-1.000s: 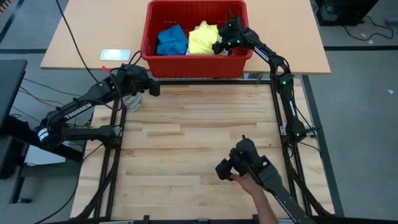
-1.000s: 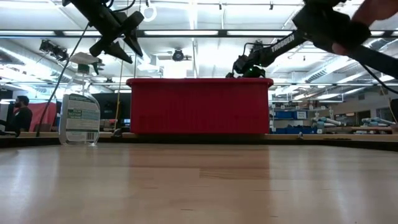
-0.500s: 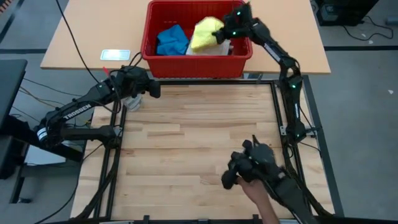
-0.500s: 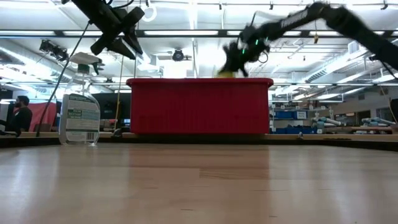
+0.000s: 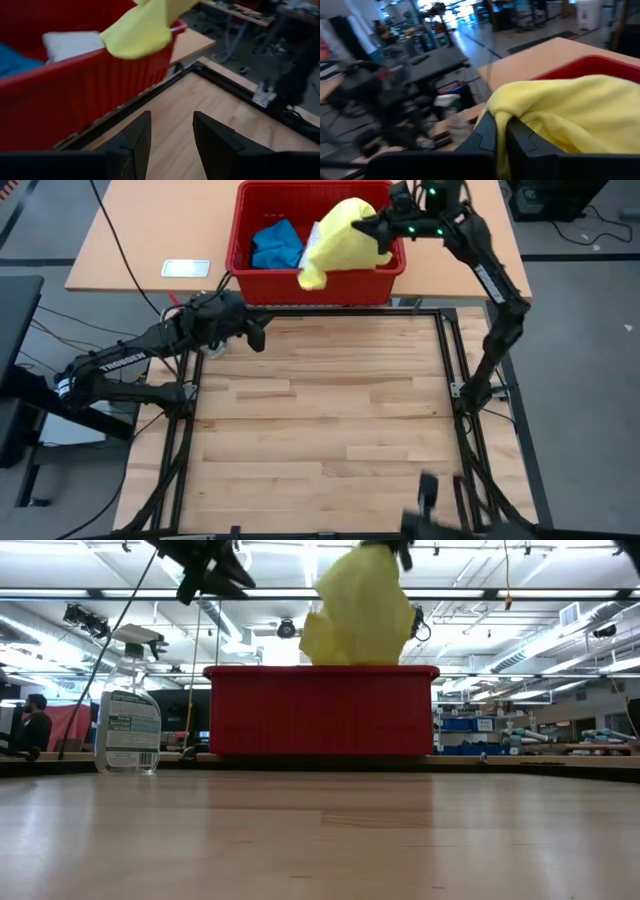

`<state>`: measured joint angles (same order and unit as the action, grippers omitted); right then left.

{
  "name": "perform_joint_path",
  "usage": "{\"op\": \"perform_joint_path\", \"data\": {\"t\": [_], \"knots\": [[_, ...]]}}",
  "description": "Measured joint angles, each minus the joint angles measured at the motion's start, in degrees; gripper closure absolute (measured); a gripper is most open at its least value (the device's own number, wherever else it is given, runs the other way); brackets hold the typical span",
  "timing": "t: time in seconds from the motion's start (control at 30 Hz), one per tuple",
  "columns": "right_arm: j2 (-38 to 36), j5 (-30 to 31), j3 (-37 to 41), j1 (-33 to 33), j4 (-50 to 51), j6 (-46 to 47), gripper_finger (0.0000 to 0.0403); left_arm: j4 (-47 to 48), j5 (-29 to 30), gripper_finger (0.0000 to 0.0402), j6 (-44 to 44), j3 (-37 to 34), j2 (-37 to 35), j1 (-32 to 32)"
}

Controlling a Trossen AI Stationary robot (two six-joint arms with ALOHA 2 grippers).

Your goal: Fold Laundry from Bin

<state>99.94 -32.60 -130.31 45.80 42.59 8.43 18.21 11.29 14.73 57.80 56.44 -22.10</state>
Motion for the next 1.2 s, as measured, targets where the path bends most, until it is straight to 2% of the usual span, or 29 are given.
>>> {"op": "perform_joint_path", "data": {"t": [0.2, 0.4, 0.47, 0.57, 0.67, 0.83, 1.0, 1.2], "knots": [[-4.51, 5.42, 0.01, -9.08, 4.73, -0.69, 0.0384, -2.16, 0.0, 0.0253, -4.93, 0.0, -0.23, 4.96], [-5.99, 12.02, -0.08, -18.09, 13.13, -1.05, 0.0384, -1.74, 0.02, 0.0253, -4.98, 0.0, -0.23, 7.54], [-5.55, 18.38, 0.34, -21.19, 17.83, -0.21, 0.0384, -1.79, 0.0, 0.0253, -4.76, 0.0, -0.23, 8.31], [-5.55, 31.75, 4.23, -25.07, 25.73, 4.6, 0.0384, -1.74, -0.04, 0.0253, -1.71, 0.0, -0.23, 9.39], [-5.75, 38.54, 10.68, -28.9, 27.88, 9.85, 0.0384, -1.48, -0.02, 0.0253, 2.3, 0.0, -0.23, 10.09], [-6.4, 38.91, 20.79, -35.93, 23.45, 17.39, 0.0384, 0.19, -0.11, 0.0253, 2.99, 0.0, -0.23, 11.46], [-6.4, 38.81, 30.55, -41.97, 14.32, 24.88, 0.0384, 2.94, -0.09, 0.0253, 2.98, 0.0, -0.21, 12.35], [-6.4, 33.85, 41.62, -47.84, 3.13, 33.17, 0.0382, 4.74, -1.98, 0.0253, 3.34, 0.0, -0.19, 12.41]]}}
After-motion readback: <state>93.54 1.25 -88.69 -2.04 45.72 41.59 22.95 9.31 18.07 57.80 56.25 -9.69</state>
